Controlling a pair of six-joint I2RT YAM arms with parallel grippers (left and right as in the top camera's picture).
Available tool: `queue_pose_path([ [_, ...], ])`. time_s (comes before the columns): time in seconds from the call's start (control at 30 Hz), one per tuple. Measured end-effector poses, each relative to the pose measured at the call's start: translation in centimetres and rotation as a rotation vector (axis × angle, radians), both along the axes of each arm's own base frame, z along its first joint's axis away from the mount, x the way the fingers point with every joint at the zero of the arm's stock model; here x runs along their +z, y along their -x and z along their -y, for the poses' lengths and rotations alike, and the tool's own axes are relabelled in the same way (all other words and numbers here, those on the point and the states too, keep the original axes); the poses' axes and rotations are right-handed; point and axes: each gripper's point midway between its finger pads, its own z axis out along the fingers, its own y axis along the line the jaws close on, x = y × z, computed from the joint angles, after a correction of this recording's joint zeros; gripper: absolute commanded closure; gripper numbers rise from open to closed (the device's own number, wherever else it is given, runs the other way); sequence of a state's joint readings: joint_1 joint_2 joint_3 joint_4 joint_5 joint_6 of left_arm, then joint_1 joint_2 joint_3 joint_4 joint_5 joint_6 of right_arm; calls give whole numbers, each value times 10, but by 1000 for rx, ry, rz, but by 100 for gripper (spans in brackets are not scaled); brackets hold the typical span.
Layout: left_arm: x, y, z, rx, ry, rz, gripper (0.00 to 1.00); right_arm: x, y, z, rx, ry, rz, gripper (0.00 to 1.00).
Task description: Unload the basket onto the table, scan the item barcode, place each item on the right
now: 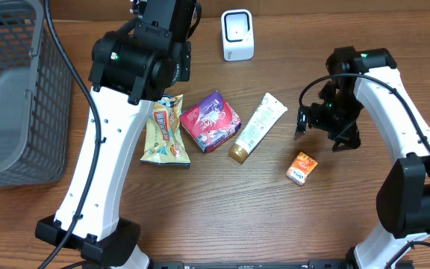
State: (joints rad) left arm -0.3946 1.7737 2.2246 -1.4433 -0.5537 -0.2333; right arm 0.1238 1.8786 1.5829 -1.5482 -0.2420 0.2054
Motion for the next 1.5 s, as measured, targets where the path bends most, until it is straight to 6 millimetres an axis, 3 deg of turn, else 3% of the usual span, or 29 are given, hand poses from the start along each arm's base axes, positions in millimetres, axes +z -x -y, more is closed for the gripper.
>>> queue_pose_path([
  [0.17,0,0,0,0,0,0,0,-3,-17,-3,153,-47,108,0],
  [0.33,0,0,0,0,0,0,0,-2,-10,-2,173,-51,83,0],
  [0.57,0,0,0,2,2,0,0,6,17,-2,-364,92,-168,0],
  [0.7,0,0,0,6,5,2,0,9,18,-14,-616,95,-259,2],
  [0.8,0,0,0,9,8,4,0,7,11,-12,-703,125,-252,2],
  [0.9,0,0,0,15,13,6,0,2,18,-7,-812,196,-292,0],
  [1.17,0,0,0,16,14,7,0,-48,45,-2,-975,300,-400,1],
  [1.33,1,-1,0,16,16,11,0,-68,70,0,-1113,369,-459,0],
  [1.4,1,-1,1,16,17,14,0,-69,70,0,-1202,361,-437,0],
  [1.5,1,-1,1,16,17,14,0,-62,53,-4,-1308,281,-370,0],
])
